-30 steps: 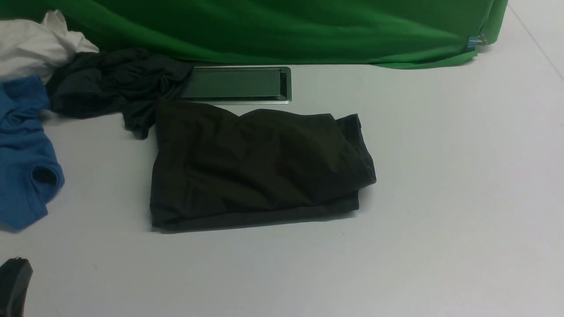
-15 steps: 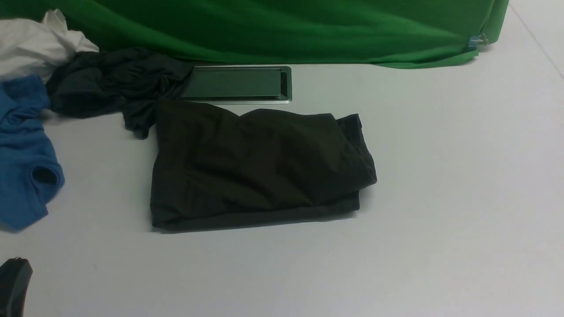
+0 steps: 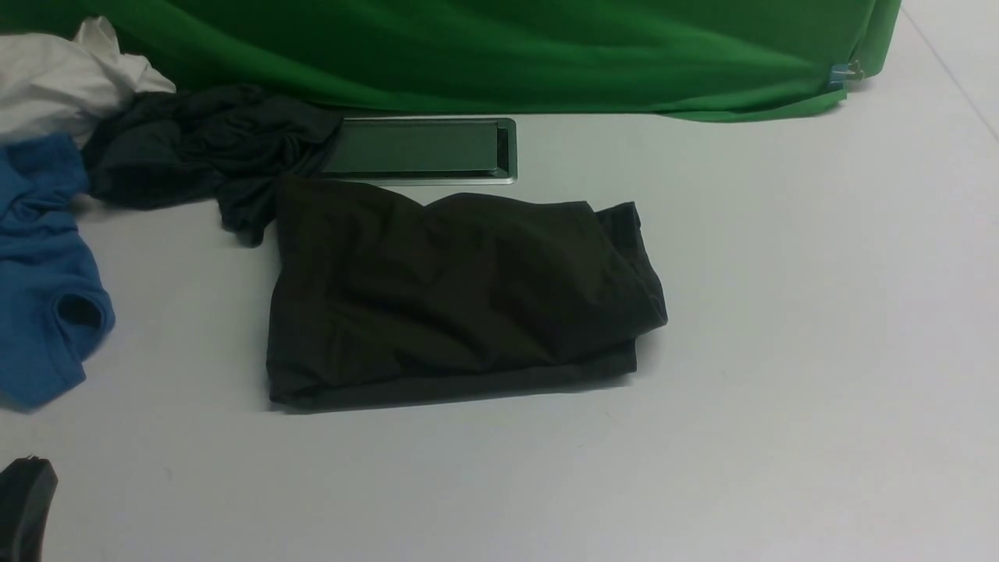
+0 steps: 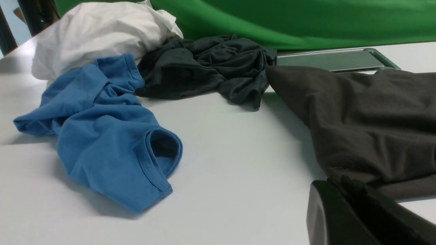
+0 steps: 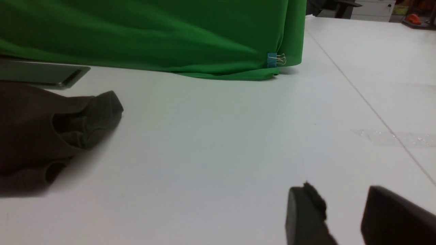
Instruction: Fold a long-sleeved shirt on a white desktop.
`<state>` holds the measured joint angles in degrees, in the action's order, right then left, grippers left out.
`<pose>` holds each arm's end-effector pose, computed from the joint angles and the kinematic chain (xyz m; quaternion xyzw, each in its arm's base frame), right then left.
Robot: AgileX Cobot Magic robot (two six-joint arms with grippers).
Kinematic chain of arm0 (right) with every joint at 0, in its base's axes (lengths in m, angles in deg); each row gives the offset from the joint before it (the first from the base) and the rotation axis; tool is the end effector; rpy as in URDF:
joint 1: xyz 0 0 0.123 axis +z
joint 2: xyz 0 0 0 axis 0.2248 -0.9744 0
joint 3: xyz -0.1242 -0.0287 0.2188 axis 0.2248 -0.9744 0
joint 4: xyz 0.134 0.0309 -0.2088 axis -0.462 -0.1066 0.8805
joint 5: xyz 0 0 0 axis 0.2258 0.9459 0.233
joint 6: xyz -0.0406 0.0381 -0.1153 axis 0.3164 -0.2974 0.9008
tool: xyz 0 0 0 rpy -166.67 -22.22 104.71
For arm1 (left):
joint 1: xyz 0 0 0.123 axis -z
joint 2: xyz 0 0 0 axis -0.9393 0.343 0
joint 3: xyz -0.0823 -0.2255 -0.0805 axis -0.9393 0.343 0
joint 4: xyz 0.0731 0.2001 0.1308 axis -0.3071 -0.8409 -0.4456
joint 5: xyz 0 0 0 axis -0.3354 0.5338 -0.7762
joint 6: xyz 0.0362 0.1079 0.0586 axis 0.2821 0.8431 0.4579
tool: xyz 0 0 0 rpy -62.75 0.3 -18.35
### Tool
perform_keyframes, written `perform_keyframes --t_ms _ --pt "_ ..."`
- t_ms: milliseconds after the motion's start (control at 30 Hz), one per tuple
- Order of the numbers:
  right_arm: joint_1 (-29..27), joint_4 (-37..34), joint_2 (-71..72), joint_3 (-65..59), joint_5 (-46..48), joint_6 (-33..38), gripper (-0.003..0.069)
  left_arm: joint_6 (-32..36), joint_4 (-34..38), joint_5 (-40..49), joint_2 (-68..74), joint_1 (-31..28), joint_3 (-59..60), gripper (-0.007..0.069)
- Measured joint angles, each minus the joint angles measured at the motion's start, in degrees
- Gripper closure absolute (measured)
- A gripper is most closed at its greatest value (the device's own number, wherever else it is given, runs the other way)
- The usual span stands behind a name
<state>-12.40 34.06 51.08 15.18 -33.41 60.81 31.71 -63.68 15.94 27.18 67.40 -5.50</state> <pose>0.1225 -0.0013 0.1824 -0.0204 0.7615 -0.0234 0.6474 0.1220 0.0073 0.1826 0.0202 0.7631 0.0557 0.6435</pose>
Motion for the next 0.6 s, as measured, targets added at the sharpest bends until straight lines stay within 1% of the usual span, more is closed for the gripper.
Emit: perform_keyframes --t_ms 333,600 --pt "0.00 0.00 0.00 0.00 0.06 0.00 0.0419 0.00 0.00 0.00 0.00 0.00 0.00 0.0605" --pt "0.00 0.00 0.00 0.00 0.06 0.00 0.0419 0.00 0.00 0.00 0.00 1.36 0.00 0.0605"
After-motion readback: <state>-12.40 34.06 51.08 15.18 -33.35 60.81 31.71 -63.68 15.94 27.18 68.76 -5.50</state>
